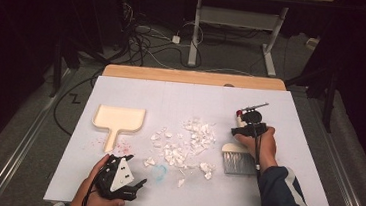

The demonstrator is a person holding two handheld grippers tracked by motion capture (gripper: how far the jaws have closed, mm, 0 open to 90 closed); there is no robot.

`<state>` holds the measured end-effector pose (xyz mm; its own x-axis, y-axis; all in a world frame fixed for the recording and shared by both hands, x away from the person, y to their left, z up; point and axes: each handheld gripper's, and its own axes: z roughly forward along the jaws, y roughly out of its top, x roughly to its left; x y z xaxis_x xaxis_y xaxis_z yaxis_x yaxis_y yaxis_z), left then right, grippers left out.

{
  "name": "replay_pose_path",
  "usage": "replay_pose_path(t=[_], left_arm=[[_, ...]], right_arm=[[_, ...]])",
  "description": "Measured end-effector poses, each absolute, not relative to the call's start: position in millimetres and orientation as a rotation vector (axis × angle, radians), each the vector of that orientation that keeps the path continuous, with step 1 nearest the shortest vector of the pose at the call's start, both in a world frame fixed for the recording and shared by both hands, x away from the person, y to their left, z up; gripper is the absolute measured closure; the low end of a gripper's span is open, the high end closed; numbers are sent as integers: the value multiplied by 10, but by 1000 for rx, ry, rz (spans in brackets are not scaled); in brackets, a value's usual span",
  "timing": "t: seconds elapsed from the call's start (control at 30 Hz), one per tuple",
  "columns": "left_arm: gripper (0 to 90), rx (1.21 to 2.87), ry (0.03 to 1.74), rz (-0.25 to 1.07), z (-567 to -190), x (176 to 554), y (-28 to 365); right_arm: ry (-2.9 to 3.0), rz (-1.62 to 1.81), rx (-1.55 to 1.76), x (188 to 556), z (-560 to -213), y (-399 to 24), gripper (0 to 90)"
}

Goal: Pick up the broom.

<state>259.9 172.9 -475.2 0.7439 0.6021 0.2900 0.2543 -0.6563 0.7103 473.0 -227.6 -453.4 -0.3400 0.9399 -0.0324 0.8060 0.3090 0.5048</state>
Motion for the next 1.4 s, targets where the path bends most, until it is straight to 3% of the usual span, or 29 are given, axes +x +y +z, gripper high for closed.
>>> replay_pose_path(t=[0.13, 0.33, 0.7, 1.03, 1.27, 1.4], left_arm=[[167, 2282, 629, 676, -4750, 2594, 1710], [169, 2289, 619, 669, -4753, 2607, 1690], [171, 2298, 639, 673, -4764, 2622, 1696], [185, 2305, 665, 696, -4763, 2609, 1634], [189, 2235, 637, 624, -4642, 2606, 1368], [189, 2179, 546, 578, -4483, 2600, 913]], right_arm=[[2244, 582, 1591, 4745, -4523, -2262, 672], [2254, 612, 1562, 4728, -4527, -2292, 707], [2238, 755, 1410, 4511, -4392, -2425, 709], [2058, 1054, 1229, 3945, -3996, -2630, 710], [1997, 1135, 1176, 3690, -3841, -2727, 710], [1972, 1174, 1152, 3575, -3740, -2713, 710]])
